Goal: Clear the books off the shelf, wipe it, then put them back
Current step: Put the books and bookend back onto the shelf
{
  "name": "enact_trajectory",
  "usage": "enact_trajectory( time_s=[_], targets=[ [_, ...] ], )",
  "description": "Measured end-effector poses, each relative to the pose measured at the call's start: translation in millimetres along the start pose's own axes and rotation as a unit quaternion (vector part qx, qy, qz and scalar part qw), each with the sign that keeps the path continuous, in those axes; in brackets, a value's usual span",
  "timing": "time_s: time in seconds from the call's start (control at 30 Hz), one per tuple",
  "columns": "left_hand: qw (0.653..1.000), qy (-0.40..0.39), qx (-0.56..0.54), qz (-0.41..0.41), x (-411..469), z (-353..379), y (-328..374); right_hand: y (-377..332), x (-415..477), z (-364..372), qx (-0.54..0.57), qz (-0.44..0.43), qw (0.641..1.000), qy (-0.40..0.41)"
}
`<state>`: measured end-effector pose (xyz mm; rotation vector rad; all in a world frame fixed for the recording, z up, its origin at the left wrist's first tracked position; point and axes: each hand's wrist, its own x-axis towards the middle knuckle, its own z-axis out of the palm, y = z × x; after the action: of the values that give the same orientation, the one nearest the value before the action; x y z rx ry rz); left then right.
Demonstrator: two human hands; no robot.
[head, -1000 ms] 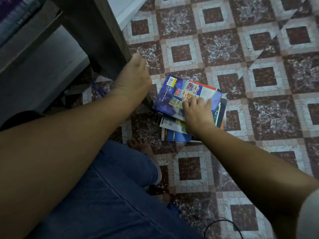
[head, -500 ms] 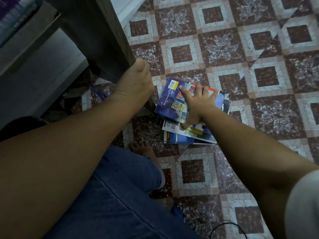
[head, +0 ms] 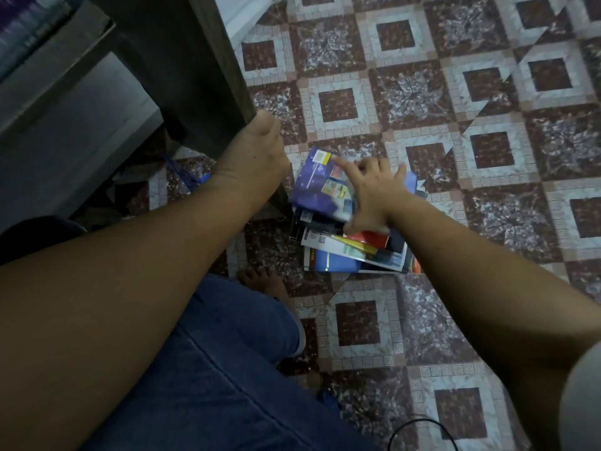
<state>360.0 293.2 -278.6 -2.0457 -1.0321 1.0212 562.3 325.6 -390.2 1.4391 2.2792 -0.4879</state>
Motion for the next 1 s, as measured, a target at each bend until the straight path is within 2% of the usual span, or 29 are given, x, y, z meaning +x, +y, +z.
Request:
enact_trajectory(
  time_s=[0.17, 0.43, 0.6, 0.77, 0.87, 1.0],
  targets=[
    [1.000, 0.004, -0.003, 0.010, 0, 0, 1, -7, 9, 7, -0.034, 0.032, 0.996, -0.076],
    [0.999, 0.013, -0.005, 0.029, 0, 1, 4, -26, -16, 46, -0.082, 0.039, 0.996, 0.014],
    [1.000, 0.007, 0.001, 0.024, 1, 1, 3, -35, -24, 48, -0.099, 0.019, 0.995, 0.012],
    [1.000, 0.013, -0.004, 0.027, 0, 0, 2, -57, -28, 18, -0.063, 0.024, 0.998, -0.012],
    [1.000, 0.013, 0.004, 0.028, -1, -1, 1, -58, -33, -19, 0.019, 0.040, 0.999, 0.026],
    [1.000, -0.005, 0.006, 0.015, -2, -3, 0, -42, -47, -77, 0.050, 0.086, 0.992, 0.081]
  ],
)
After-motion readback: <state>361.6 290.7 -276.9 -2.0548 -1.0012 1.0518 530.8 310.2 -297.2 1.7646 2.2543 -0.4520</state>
